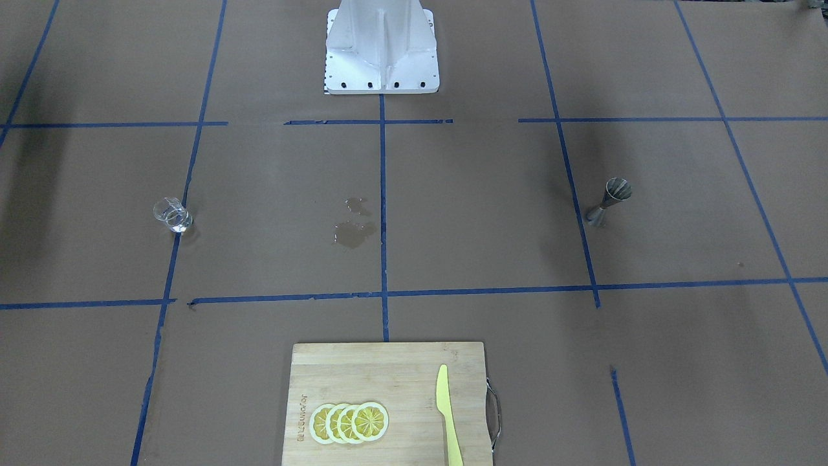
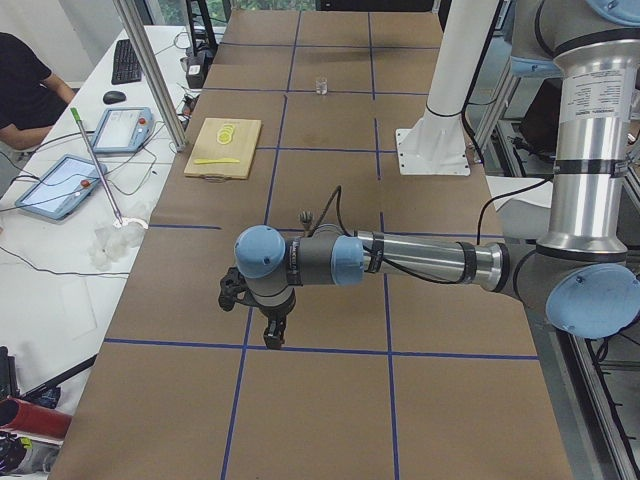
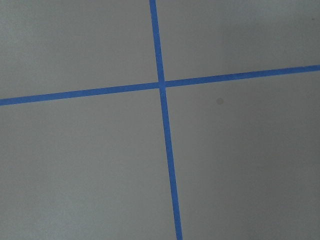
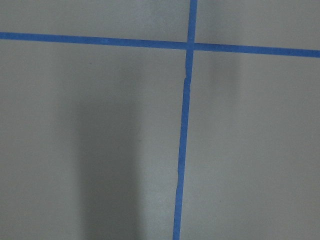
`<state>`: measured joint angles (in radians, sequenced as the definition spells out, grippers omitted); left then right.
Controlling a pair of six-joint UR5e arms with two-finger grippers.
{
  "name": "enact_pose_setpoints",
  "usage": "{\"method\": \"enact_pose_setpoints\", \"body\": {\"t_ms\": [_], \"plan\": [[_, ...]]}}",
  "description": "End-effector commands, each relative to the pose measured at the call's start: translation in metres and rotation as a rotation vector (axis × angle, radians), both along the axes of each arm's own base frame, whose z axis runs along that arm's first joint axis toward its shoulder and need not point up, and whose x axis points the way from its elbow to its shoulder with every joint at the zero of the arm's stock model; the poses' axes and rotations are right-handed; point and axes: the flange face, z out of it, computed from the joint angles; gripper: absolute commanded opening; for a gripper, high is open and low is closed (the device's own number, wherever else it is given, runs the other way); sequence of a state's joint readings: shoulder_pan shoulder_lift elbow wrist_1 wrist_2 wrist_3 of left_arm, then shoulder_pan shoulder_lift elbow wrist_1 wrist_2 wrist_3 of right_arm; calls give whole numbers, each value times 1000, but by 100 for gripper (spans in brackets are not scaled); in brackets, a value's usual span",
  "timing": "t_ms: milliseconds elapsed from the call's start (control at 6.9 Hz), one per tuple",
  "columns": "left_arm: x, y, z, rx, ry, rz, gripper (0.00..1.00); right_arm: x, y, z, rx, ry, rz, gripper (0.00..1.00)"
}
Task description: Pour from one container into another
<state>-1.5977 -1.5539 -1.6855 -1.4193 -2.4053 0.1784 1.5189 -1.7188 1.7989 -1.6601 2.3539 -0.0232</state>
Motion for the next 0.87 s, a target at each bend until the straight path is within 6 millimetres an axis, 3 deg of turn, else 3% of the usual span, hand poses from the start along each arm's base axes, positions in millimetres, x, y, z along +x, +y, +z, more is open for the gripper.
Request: {"method": "enact_pose_setpoints", "body": {"t_ms": [0,725], "plan": [[-1,0,-13,33,1,2,100,0,0,2,-2,2,0,100],[0,-3,-8,6,-12,-21,100,3,0,5,8,54,-13,100]]}}
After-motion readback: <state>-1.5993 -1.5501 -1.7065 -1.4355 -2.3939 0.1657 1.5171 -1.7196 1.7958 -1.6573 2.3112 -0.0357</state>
